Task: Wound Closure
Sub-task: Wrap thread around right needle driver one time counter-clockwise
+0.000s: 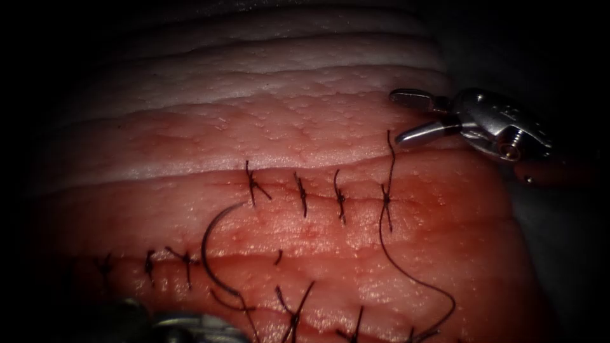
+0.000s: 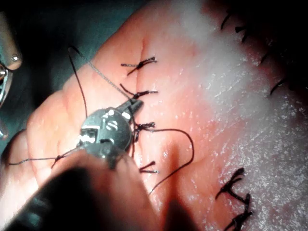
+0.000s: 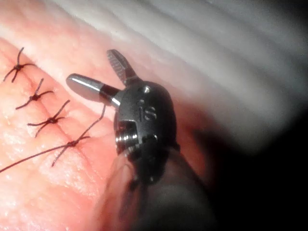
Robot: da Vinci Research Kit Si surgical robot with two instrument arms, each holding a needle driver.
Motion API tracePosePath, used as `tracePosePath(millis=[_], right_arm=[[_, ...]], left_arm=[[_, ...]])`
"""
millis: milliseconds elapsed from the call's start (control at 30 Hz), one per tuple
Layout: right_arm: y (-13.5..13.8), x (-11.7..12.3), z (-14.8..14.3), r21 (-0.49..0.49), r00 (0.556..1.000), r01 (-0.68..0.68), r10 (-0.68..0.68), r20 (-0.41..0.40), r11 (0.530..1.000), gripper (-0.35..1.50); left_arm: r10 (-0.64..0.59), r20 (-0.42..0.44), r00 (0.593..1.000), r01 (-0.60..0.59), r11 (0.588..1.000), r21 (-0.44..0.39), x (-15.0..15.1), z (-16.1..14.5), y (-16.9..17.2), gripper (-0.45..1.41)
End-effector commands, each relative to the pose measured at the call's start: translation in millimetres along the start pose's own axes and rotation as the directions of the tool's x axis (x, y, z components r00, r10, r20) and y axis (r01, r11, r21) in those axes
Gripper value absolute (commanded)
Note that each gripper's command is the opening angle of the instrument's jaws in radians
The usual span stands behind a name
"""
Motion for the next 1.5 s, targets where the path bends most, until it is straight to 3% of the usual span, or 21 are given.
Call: tracePosePath(millis=[33, 100, 167, 200, 233, 267, 300, 500, 800, 967, 1133, 1167, 1333, 1400, 1467, 1500], right_arm=[[-0.6, 0.1, 0.5, -0.021, 1.000, 0.024, -0.025, -0.017, 0.999, 1.40], [-2.5, 0.3, 0.1, -0.074, 0.996, 0.076, -0.079, -0.049, 0.994, 1.31], [-3.0, 0.2, 0.1, -0.084, 0.995, 0.082, -0.087, -0.049, 0.993, 1.30], [-3.6, 0.0, 0.1, -0.099, 0.994, 0.090, -0.096, -0.050, 0.991, 1.18], [-4.1, -0.2, 0.1, -0.111, 0.992, 0.110, -0.116, -0.049, 0.988, 0.94], [-5.0, -0.7, 0.4, -0.077, 0.988, 0.144, -0.148, -0.042, 0.987, -0.18], [-5.2, -0.9, 0.6, -0.077, 0.988, 0.147, -0.150, -0.038, 0.986, -0.35], [-6.8, -2.6, 2.2, -0.006, 0.982, 0.189, -0.189, -0.012, 0.982, -0.35], [-8.6, -2.1, 1.8, 0.028, 0.975, 0.197, -0.192, -0.115, 0.980, -0.35], [-10.3, -0.7, 1.8, 0.029, 0.962, 0.188, -0.178, -0.209, 0.982, -0.35], [-10.9, 0.4, 2.4, 0.004, 0.949, 0.174, -0.166, -0.268, 0.985, -0.35], [-11.1, 1.0, 2.7, -0.090, 0.943, 0.164, -0.183, -0.276, 0.982, -0.35], [-11.2, 1.2, 2.9, -0.245, 0.937, 0.122, -0.193, -0.292, 0.962, -0.35], [-11.2, 0.7, 2.6, -0.389, 0.951, 0.095, -0.199, -0.237, 0.916, -0.35], [-11.3, 0.1, 2.4, -0.467, 0.966, 0.065, -0.172, -0.191, 0.882, -0.33], [-11.4, -0.7, 2.1, -0.542, 0.982, 0.017, -0.117, -0.149, 0.840, -0.16]], left_arm=[[-0.005, -0.009, 1.000, 0.005, 0.999, 0.033, -0.5, 0.1, -1.4, -0.45], [-0.025, -0.021, 0.999, 0.028, 0.992, 0.124, -1.3, -1.5, -4.5, -0.45], [-0.030, -0.027, 0.999, 0.033, 0.990, 0.140, -1.6, -1.9, -5.1, -0.45], [-0.035, -0.033, 0.999, 0.040, 0.987, 0.154, -1.9, -2.4, -5.8, -0.45], [-0.037, -0.033, 0.999, 0.042, 0.986, 0.161, -2.1, -2.6, -6.1, -0.45], [-0.043, -0.027, 0.999, 0.047, 0.984, 0.173, -2.8, -3.2, -7.1, -0.45], [-0.053, -0.029, 0.998, 0.057, 0.983, 0.176, -3.2, -3.4, -7.6, -0.45], [-0.081, -0.025, 0.996, 0.084, 0.978, 0.190, -5.7, -3.1, -9.7, -0.45], [-0.138, 0.050, 0.989, 0.122, 0.963, 0.239, -11.9, -1.0, -12.2, -0.45], [-0.187, 0.089, 0.978, 0.156, 0.948, 0.276, -16.3, 1.5, -12.9, -0.45], [-0.198, 0.118, 0.973, 0.160, 0.948, 0.277, -17.5, 3.9, -12.4, -0.45], [-0.200, 0.112, 0.973, 0.165, 0.949, 0.268, -17.5, 5.4, -11.8, -0.45], [-0.191, 0.120, 0.974, 0.156, 0.955, 0.253, -16.8, 7.6, -10.1, -0.45], [-0.191, 0.115, 0.975, 0.158, 0.955, 0.250, -16.1, 8.2, -9.0, -0.45], [-0.186, 0.114, 0.976, 0.154, 0.957, 0.247, -15.7, 8.3, -8.4, -0.45], [-0.182, 0.112, 0.977, 0.151, 0.958, 0.244, -15.1, 8.4, -7.8, -0.45]])
